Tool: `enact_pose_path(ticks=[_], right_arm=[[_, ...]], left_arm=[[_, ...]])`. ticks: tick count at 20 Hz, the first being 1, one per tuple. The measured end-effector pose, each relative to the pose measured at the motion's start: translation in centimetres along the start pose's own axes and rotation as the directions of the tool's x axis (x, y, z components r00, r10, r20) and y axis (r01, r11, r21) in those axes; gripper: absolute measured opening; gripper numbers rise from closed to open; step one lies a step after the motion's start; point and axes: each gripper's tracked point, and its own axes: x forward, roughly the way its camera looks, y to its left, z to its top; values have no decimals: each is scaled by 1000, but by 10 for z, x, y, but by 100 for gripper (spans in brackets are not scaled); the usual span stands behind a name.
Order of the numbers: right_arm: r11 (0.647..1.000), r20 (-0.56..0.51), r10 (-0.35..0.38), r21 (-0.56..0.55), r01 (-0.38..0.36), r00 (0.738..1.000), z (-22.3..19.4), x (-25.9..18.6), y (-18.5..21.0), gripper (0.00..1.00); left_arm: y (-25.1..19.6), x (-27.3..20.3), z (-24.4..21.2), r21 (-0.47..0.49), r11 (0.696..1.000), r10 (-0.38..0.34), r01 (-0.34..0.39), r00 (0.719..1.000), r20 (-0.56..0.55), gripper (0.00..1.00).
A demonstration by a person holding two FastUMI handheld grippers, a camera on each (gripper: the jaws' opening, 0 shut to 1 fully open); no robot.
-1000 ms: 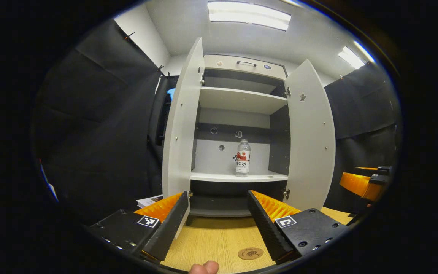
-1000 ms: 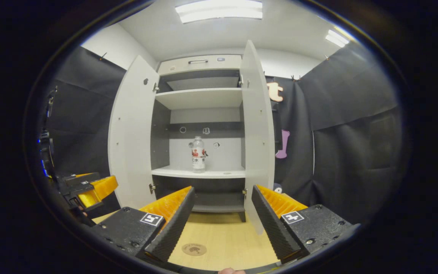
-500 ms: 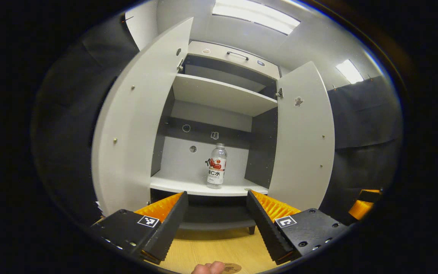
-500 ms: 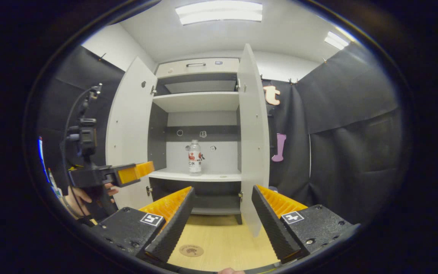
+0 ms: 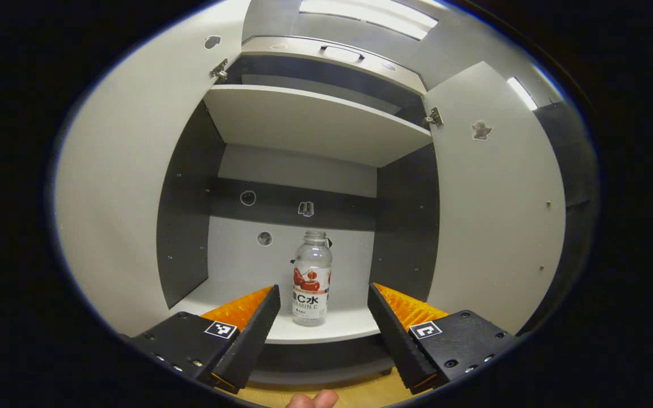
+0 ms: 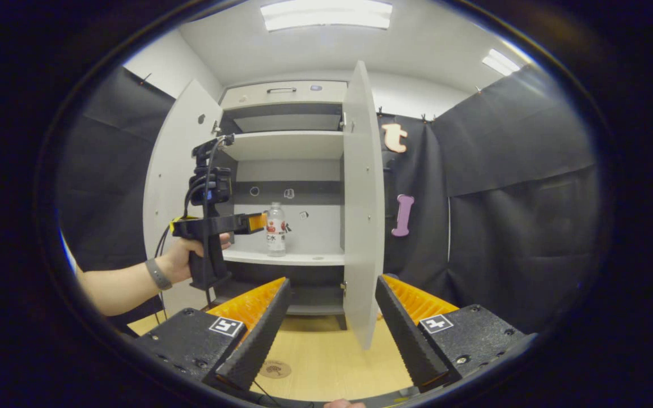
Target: Grasp the bottle in the cabinet with the left hand and place it on the coaster, then close the right door with the right hand and the left door with the left hand.
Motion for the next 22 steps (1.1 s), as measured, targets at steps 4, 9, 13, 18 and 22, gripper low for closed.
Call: enact_pose_path(ticks=[4,9,13,18,22], right_arm=[[998,-6,-64,7,64,998,2,3,-21,98],[993,-9,-120,3,120,993,1,5,-41,98],[989,-31,-146,7,146,989,-2,10,-48,98],[988,-47,-151,4,152,987,-6,15,-52,98],[992,-39,-125,-7,125,991,-5,15,-49,98]], left_arm=[[2,47,-19,33,999,16,-14,999,-43,95],[5,93,-40,43,998,48,-45,995,-82,95],[18,115,-47,24,996,93,-91,990,-103,95],[24,126,-43,32,994,105,-102,990,-99,78],[24,110,-30,34,996,84,-82,994,-75,77]])
